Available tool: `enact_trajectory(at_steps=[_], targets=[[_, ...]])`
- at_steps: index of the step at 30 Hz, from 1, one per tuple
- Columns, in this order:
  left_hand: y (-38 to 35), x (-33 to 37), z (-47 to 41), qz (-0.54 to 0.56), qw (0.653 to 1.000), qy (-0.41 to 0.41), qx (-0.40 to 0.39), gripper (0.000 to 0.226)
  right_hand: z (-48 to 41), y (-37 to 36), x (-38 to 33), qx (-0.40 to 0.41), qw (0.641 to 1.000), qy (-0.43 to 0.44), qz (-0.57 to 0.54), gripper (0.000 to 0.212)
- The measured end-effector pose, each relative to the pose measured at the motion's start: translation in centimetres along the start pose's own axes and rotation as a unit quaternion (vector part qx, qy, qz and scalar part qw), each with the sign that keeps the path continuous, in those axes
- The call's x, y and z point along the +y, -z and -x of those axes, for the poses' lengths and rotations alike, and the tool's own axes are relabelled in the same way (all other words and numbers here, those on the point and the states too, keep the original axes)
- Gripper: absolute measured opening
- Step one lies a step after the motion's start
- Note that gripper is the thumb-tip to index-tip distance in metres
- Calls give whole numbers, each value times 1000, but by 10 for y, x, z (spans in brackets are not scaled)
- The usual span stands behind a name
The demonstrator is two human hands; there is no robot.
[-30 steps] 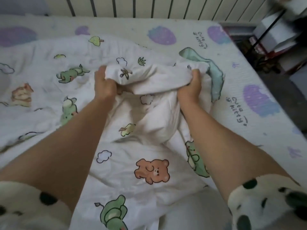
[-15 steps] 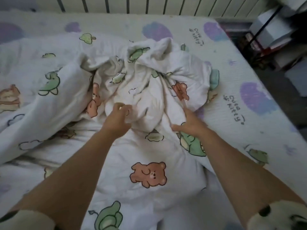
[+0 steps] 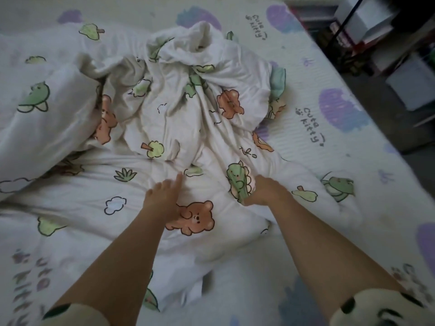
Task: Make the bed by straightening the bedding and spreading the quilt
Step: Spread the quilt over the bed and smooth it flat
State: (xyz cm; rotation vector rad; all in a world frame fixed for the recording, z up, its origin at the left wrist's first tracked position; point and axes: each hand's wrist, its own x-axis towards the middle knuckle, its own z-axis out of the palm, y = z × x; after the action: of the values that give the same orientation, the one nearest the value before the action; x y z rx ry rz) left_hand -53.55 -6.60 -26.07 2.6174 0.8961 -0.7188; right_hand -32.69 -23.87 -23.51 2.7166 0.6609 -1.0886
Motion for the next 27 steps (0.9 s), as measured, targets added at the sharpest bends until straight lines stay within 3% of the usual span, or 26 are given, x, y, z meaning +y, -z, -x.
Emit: enact_trajectory(at_steps=[3, 7, 9, 11, 13, 15, 16, 17, 19, 21, 24, 25, 27], targets=[[-10, 1, 2, -61, 997, 23, 51, 91, 10, -4, 14, 107, 994, 2, 21, 39], [-6, 0, 5, -128, 990, 31, 55, 38, 17, 4, 22, 201, 976, -28, -76, 33], [-1, 1, 8, -153, 987, 36, 44, 29, 14, 15, 27, 221, 953, -61, -196, 31], [4, 3, 7, -161, 985, 32, 44, 31, 8, 35, 33, 226, 902, -97, -355, 30], [8, 4, 6, -134, 989, 39, 46, 30, -2, 64, 37, 243, 820, -89, -511, 34], [14, 4, 4, -77, 993, 56, 64, 25, -9, 94, 37, 261, 735, -22, -625, 44], [17, 5, 3, -56, 993, 62, 80, 23, -12, 105, 37, 262, 719, 14, -643, 45], [20, 6, 1, -33, 992, 67, 98, 22, -16, 114, 37, 258, 725, 47, -637, 47], [25, 13, -1, 54, 988, 67, 128, 23, -12, 116, 33, 247, 782, 89, -565, 61], [27, 27, -2, 133, 983, 35, 122, 27, -7, 106, 35, 287, 825, 106, -475, 70], [21, 52, 5, 164, 983, -41, 76, 50, 7, 68, 43, 410, 859, 56, -301, 50], [18, 60, 10, 169, 982, -53, 67, 60, 7, 53, 48, 416, 868, 28, -270, 40], [7, 76, 21, 141, 985, -80, 50, 81, 7, 24, 56, 336, 904, -28, -262, 26]])
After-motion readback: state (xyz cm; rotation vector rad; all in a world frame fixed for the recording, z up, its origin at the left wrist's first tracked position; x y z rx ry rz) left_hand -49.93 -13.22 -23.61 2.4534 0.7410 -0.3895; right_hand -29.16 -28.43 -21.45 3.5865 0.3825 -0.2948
